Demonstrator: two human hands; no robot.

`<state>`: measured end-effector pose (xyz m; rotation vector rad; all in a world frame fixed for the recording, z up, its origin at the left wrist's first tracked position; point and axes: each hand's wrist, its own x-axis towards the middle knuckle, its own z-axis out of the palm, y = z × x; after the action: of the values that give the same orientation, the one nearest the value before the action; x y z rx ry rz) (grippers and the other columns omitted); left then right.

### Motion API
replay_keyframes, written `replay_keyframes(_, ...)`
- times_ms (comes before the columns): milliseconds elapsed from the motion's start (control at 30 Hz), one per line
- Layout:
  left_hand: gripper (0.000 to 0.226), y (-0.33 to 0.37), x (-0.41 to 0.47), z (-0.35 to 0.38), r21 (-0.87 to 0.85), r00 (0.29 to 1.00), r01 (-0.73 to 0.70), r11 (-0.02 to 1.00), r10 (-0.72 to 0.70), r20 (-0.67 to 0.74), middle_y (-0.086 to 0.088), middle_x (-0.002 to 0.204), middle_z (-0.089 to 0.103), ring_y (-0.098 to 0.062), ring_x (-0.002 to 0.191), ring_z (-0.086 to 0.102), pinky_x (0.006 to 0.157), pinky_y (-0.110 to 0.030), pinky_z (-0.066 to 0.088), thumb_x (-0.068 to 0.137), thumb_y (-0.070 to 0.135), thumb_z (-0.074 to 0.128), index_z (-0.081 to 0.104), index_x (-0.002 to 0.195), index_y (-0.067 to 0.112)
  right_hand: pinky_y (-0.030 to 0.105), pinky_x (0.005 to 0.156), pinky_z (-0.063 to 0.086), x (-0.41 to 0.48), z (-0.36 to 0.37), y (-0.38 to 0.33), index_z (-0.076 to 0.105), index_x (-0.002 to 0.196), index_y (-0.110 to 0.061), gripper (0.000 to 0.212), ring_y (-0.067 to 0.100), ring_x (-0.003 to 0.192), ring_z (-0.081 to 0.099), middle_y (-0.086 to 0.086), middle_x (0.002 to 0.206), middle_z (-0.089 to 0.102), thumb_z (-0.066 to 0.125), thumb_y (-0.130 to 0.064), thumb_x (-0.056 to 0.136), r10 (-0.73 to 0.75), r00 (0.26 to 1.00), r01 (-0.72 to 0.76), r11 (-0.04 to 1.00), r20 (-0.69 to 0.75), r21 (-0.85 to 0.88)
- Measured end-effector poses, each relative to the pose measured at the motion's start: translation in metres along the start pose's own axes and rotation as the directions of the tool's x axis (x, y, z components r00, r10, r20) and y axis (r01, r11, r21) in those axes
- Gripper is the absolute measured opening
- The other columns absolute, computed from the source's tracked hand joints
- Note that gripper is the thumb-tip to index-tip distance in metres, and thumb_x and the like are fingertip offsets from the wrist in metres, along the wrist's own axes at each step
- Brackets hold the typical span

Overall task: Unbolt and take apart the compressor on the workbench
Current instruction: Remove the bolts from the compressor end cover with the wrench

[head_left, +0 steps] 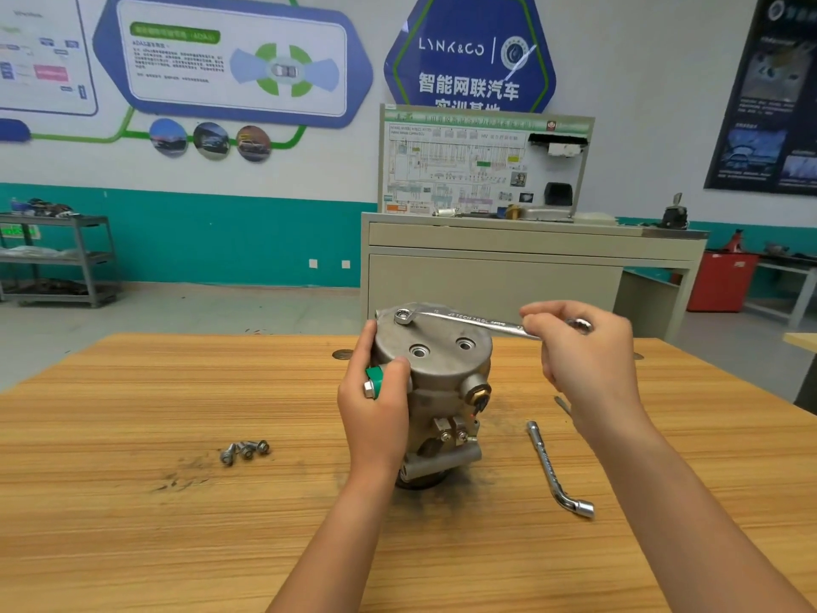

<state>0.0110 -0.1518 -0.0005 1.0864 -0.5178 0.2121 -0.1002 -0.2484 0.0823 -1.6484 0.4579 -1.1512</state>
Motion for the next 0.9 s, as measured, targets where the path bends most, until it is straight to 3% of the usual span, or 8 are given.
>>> replay_keyframes(133,0.047,-0.001,-0.001,0.0,0.0,1.0,-0.001,1.0,0.001,-0.013,0.015,0.125,0.054,0.024,0.095,0.05,0.07,-0.001,0.042,0.089,0.004,0.054,0.049,0.135,0.015,0.015,0.033,0.032,-0.008,-0.005,0.011,0.067,0.08,-0.009,0.01,0.004,0.033,0.037,0.0,0.037,0.044,0.059,-0.009,0.086,0.084,0.996,-0.084,0.996,0.04,0.004)
replay_keyframes(267,0.048,-0.003,0.002,-0.002,0.001,1.0,0.024,1.0,-0.024,0.016,0.017,0.127,0.053,0.02,0.107,0.047,0.081,-0.005,0.045,0.088,0.009,0.055,0.05,0.134,0.019,0.016,0.035,0.035,-0.007,-0.007,0.016,0.066,0.08,-0.008,0.01,0.006,0.034,0.04,-0.001,0.037,0.046,0.059,-0.009,0.086,0.123,0.991,-0.125,0.992,0.055,0.035)
replay_keyframes(433,0.057,0.002,0.005,-0.004,0.026,0.999,0.019,0.999,-0.02,0.041,0.031,0.116,0.05,0.025,0.102,0.046,0.085,-0.008,0.047,0.075,0.026,0.053,0.052,0.131,0.024,0.016,0.034,0.034,0.007,-0.007,0.003,0.066,0.078,-0.011,0.013,0.003,0.034,0.039,0.002,0.041,0.046,0.057,-0.004,0.084,0.022,0.998,-0.019,0.999,0.059,-0.039)
replay_keyframes(600,0.06,0.002,0.003,-0.004,-0.015,1.0,0.026,1.0,-0.026,0.006,0.029,0.117,0.052,0.023,0.104,0.047,0.083,-0.007,0.046,0.072,0.026,0.051,0.052,0.132,0.022,0.013,0.035,0.033,0.002,0.001,0.006,0.067,0.076,-0.013,0.013,0.001,0.033,0.038,-0.011,0.038,0.045,0.058,-0.005,0.082,-0.091,0.996,0.092,0.993,0.015,-0.079)
replay_keyframes(733,0.055,0.002,0.006,-0.006,-0.062,0.999,0.032,0.998,-0.031,0.006,0.025,0.112,0.055,0.021,0.095,0.052,0.068,-0.004,0.044,0.071,0.023,0.05,0.056,0.125,0.023,0.015,0.036,0.032,-0.009,0.006,0.019,0.066,0.075,-0.016,0.015,0.002,0.035,0.038,-0.007,0.042,0.045,0.058,-0.005,0.083,-0.099,0.995,0.097,0.994,-0.026,-0.054)
replay_keyframes(900,0.055,0.002,0.012,-0.011,-0.029,0.997,0.048,0.998,-0.046,0.056,0.026,0.111,0.056,0.015,0.097,0.054,0.069,-0.008,0.046,0.069,0.025,0.05,0.057,0.124,0.027,0.016,0.036,0.031,-0.01,0.005,0.025,0.065,0.076,-0.019,0.021,0.002,0.035,0.036,-0.009,0.037,0.043,0.056,-0.002,0.082,-0.129,0.99,0.128,0.991,-0.048,-0.03)
